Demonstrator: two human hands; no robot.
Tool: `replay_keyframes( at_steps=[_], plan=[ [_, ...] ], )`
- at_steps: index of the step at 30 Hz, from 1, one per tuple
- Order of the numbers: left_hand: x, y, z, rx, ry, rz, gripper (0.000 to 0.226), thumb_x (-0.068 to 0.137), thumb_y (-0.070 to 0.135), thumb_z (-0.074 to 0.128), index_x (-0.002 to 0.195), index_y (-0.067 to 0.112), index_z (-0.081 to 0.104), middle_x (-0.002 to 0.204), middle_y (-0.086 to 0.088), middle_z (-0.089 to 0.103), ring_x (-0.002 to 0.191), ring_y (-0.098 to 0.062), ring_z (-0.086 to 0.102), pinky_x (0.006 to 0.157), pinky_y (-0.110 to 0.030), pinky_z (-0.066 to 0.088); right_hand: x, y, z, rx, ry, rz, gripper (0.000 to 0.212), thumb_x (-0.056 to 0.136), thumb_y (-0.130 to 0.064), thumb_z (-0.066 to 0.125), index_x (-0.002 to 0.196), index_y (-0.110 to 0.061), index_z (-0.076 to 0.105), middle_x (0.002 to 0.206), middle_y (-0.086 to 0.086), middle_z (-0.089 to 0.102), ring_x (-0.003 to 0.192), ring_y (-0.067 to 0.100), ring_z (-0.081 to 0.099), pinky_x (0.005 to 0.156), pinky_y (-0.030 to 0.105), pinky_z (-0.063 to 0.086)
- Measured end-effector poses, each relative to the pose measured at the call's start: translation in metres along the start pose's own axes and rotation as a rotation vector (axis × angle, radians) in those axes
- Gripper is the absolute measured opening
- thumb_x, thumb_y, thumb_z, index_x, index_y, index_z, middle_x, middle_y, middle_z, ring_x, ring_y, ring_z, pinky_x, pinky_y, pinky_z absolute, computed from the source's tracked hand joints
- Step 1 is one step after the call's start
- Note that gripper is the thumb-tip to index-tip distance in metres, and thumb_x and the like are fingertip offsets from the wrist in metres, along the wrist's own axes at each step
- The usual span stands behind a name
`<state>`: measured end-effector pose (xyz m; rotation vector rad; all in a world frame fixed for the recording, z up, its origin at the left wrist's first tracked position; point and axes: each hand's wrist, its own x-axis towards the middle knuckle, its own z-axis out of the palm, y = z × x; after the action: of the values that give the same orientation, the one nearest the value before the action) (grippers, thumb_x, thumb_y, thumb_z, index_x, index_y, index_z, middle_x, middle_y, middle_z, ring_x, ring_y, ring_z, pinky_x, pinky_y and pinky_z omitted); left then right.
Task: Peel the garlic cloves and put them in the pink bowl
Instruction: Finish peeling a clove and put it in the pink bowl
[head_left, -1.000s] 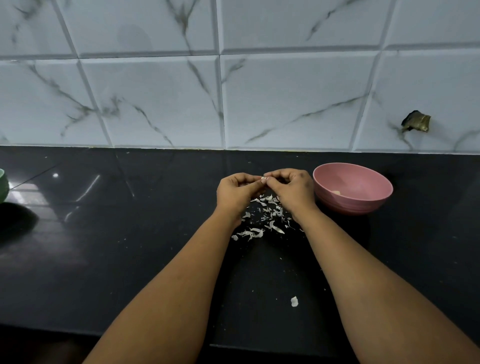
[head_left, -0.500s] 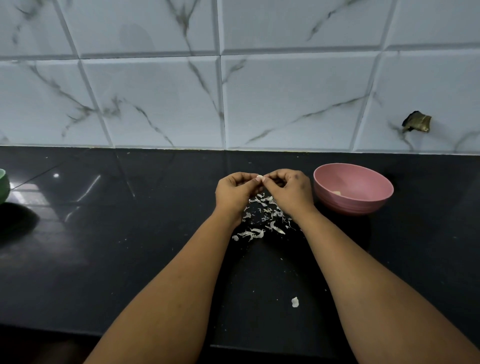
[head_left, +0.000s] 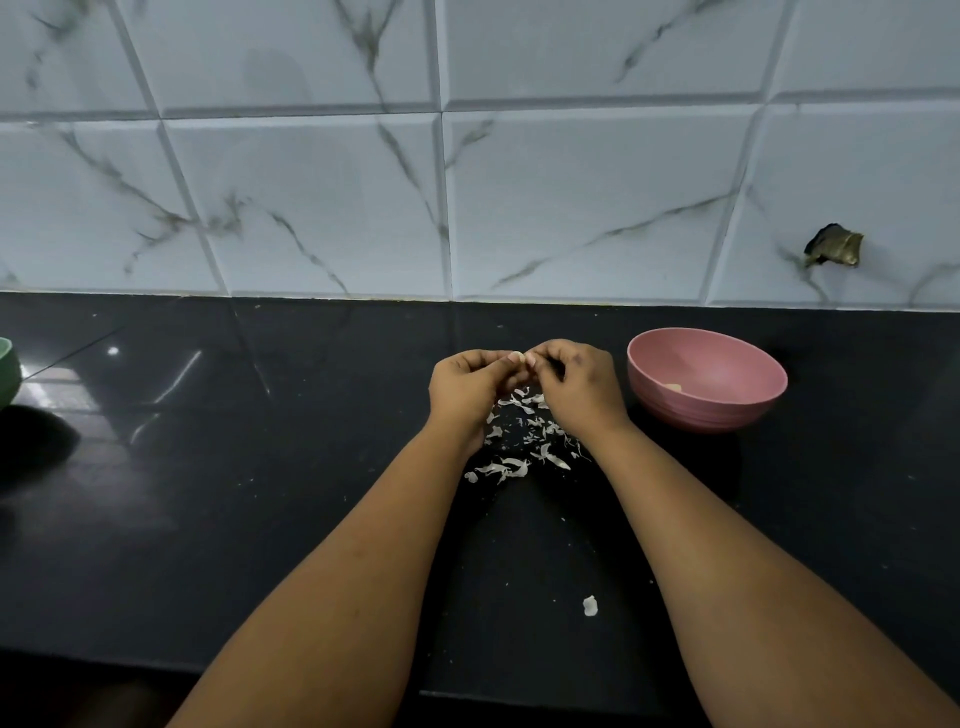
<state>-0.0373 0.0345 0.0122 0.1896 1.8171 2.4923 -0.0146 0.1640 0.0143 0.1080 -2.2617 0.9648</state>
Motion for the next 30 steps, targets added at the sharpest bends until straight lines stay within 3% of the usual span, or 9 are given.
replay_keyframes(
  at_steps=[5,8,12,16,21,25,30],
  plan=[
    [-0.0006,0.0008,0.0007,-0.078,-0.001,-0.053,0.002,0.087,-0.002,0.068,0.086,-0.003,0.069,0.073,-0.01,0.073,0.069,-0.014,0.071,0.067,-0.019,0.056,-0.0004,-0.0029,0.0,-0.041,0.02,-0.068,0.01,0.087,-0.013,0.066,0.086,-0.009,0.076,0.076,0.003,0.073,0.066,0.01,0.064,0.065,0.023,0.051],
    [-0.0002,-0.0001,0.0014,-0.035,0.003,-0.041,0.003,0.086,-0.001,0.07,0.086,-0.004,0.07,0.077,-0.014,0.072,0.067,-0.015,0.068,0.066,-0.021,0.056,0.0001,-0.0044,-0.0022,-0.074,0.02,-0.094,0.011,0.085,-0.014,0.067,0.078,-0.011,0.075,0.07,0.0,0.072,0.061,0.007,0.061,0.062,0.022,0.05],
    [-0.0012,-0.0015,0.0019,-0.008,-0.006,-0.03,0.007,0.085,-0.001,0.071,0.088,-0.007,0.07,0.078,-0.016,0.07,0.062,-0.011,0.065,0.065,-0.02,0.055,0.001,-0.0027,-0.0034,-0.075,0.012,-0.094,0.013,0.083,-0.016,0.067,0.074,-0.01,0.075,0.067,0.0,0.071,0.061,0.012,0.064,0.061,0.032,0.053],
    [-0.0012,-0.0025,0.0011,-0.009,-0.022,-0.024,0.005,0.085,-0.002,0.071,0.086,-0.006,0.07,0.077,-0.015,0.071,0.065,-0.013,0.067,0.066,-0.021,0.055,0.001,-0.0016,-0.0044,-0.075,0.0,-0.085,0.011,0.083,-0.014,0.068,0.075,-0.009,0.075,0.068,0.001,0.071,0.061,0.01,0.063,0.061,0.028,0.053],
    [0.0012,-0.0025,-0.0002,-0.009,-0.036,-0.022,0.002,0.088,-0.001,0.067,0.088,-0.002,0.069,0.076,-0.011,0.072,0.07,-0.015,0.069,0.074,-0.025,0.057,0.0015,-0.0009,-0.0027,0.009,-0.046,0.016,0.011,0.087,-0.015,0.066,0.082,-0.006,0.072,0.076,0.002,0.072,0.068,0.011,0.066,0.067,0.023,0.053],
    [0.0032,-0.0029,-0.0003,-0.006,-0.067,-0.025,0.004,0.091,0.002,0.064,0.091,0.003,0.068,0.082,-0.01,0.07,0.077,-0.017,0.065,0.081,-0.028,0.055,0.0022,-0.0022,-0.0006,0.041,-0.071,0.115,0.014,0.093,-0.017,0.058,0.087,-0.009,0.067,0.075,-0.005,0.063,0.069,0.009,0.056,0.058,0.011,0.039],
    [0.0051,-0.0015,-0.0024,-0.008,-0.08,-0.029,0.009,0.093,0.002,0.062,0.092,0.006,0.069,0.084,-0.01,0.067,0.074,-0.014,0.06,0.073,-0.021,0.054,0.0041,-0.0031,0.0029,0.157,-0.152,0.275,0.02,0.098,-0.023,0.049,0.096,-0.011,0.065,0.082,-0.002,0.061,0.075,0.013,0.053,0.067,0.026,0.039]
  ],
)
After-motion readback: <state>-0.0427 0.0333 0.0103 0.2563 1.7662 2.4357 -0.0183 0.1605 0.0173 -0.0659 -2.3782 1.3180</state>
